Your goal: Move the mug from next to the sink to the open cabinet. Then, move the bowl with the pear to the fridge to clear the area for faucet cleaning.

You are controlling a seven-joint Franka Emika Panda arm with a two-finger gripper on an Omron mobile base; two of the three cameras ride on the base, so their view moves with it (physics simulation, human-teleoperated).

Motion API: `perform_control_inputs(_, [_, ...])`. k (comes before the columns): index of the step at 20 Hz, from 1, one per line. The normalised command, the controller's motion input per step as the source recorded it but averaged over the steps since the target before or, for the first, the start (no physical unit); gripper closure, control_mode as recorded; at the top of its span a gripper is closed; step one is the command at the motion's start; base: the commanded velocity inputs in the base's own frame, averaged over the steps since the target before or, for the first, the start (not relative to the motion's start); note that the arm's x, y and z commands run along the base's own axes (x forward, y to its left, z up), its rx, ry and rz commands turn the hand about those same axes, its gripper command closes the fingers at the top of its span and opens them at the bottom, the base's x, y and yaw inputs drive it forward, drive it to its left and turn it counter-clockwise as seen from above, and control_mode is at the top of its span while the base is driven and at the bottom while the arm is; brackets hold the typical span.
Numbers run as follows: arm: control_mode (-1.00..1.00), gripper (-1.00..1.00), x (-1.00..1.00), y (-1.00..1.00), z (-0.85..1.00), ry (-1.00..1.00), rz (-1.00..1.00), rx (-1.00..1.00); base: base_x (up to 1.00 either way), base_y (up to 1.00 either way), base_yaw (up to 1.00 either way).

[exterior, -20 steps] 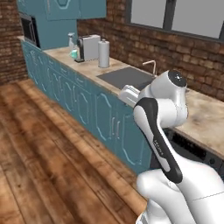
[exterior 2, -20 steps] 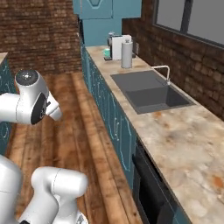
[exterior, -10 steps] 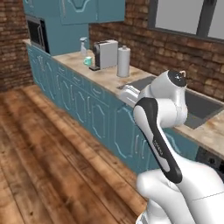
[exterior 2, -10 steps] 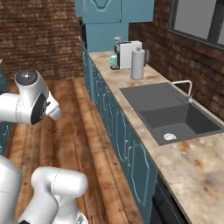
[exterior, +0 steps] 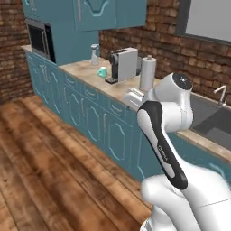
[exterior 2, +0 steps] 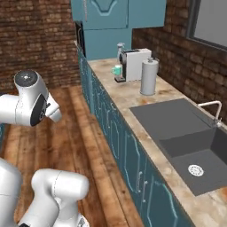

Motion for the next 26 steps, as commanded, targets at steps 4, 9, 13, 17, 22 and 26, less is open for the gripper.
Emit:
perform_control_inputs(4, [1.0,-1.0,0.0,0.0,0.0,0.0,0.0,0.0,1.0,0.65,-0.15])
perform_control_inputs(9, [1.0,-1.0,0.0,0.0,0.0,0.0,0.0,0.0,1.0,0.73,-0.15])
perform_control_inputs(13, [1.0,-1.0,0.0,0.0,0.0,0.0,0.0,0.0,1.0,0.85,-0.16])
perform_control_inputs(17, [1.0,-1.0,0.0,0.0,0.0,0.0,0.0,0.0,1.0,0.94,-0.17])
perform_control_inputs(22, [1.0,-1.0,0.0,0.0,0.0,0.0,0.0,0.0,1.0,1.0,-0.18])
perform_control_inputs(26, [1.0,-1.0,0.0,0.0,0.0,0.0,0.0,0.0,1.0,1.0,-0.23])
